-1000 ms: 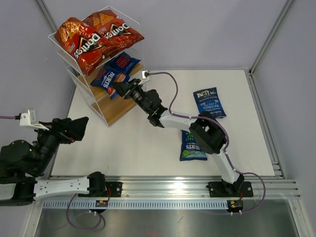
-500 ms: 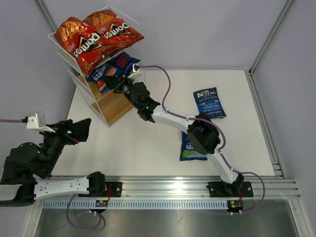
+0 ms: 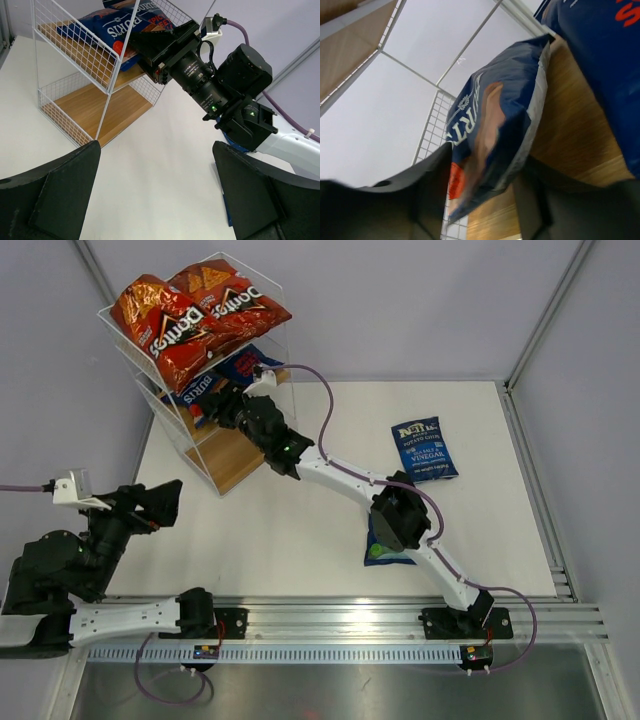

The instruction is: Place and organize the chips bags onto the shelf

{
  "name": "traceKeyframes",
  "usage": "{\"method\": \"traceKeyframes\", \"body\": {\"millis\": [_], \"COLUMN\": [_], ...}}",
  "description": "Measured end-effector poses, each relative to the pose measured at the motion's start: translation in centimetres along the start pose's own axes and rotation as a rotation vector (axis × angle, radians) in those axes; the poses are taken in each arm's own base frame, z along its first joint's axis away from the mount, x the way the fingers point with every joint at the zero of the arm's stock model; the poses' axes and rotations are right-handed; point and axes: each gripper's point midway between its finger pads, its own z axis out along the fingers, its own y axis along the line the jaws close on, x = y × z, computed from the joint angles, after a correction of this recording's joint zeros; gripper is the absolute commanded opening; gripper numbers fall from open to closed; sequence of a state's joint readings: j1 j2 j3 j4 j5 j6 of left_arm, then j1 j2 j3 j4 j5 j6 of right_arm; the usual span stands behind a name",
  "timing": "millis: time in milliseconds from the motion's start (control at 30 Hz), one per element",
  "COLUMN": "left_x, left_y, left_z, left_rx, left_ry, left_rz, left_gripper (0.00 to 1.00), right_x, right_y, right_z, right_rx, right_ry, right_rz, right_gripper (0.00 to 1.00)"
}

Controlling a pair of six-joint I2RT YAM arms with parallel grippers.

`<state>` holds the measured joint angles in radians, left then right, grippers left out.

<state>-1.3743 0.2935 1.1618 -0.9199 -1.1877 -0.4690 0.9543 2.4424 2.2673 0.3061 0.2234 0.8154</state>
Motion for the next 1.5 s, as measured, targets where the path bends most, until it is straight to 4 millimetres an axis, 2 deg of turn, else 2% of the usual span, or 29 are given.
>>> {"method": "traceKeyframes", "body": {"millis": [33,367,700,800,833,867,1167,1267,1333,1433,1500], "left_x": [0.0,0.3,0.2,0.1,0.2,0.2,0.7,0.7,0.9,1.8,3.1], "left_y": [0.1,0.6,1.0,1.1,1.1,1.1,1.1,1.0,0.6,-1.0,-2.9], "left_z": [0.0,-0.1,-0.3,-0.3,-0.3,-0.2,-0.1,-0.1,0.0,0.4,0.8], "left_rx": [-0.002,-0.013,-0.016,-0.017,-0.018,-0.020,-0.027,-0.026,-0.023,0.004,0.034], "left_ry": [0.000,0.003,-0.005,-0.006,-0.006,-0.006,-0.003,-0.003,0.004,0.040,0.078], "left_rz": [-0.001,-0.013,-0.036,-0.041,-0.040,-0.038,-0.021,-0.022,-0.010,0.010,0.030], "left_gripper": [0.99,0.99,0.99,0.99,0.99,0.99,0.99,0.99,0.99,0.99,0.99], "right_x": [0.2,1.9,1.5,1.4,1.3,1.2,2.4,2.1,1.3,-1.3,-3.2], "right_y": [0.1,0.9,0.4,0.5,0.6,0.7,-1.4,-2.3,-3.2,-4.1,-3.7], "right_z": [-0.1,-2.0,-3.3,-3.8,-4.1,-4.5,-8.1,-10.9,-14.2,-19.9,-22.1], "right_rx": [0.006,0.084,0.175,0.182,0.183,0.182,0.230,0.240,0.248,0.270,0.270], "right_ry": [0.006,0.081,0.132,0.143,0.147,0.151,0.238,0.251,0.241,0.204,0.169], "right_rz": [-0.002,-0.021,-0.047,-0.049,-0.048,-0.047,-0.075,-0.087,-0.101,-0.144,-0.171], "right_gripper": [0.65,0.67,0.73,0.81,0.86,0.99,0.99,0.99,0.99,0.99,1.00]}}
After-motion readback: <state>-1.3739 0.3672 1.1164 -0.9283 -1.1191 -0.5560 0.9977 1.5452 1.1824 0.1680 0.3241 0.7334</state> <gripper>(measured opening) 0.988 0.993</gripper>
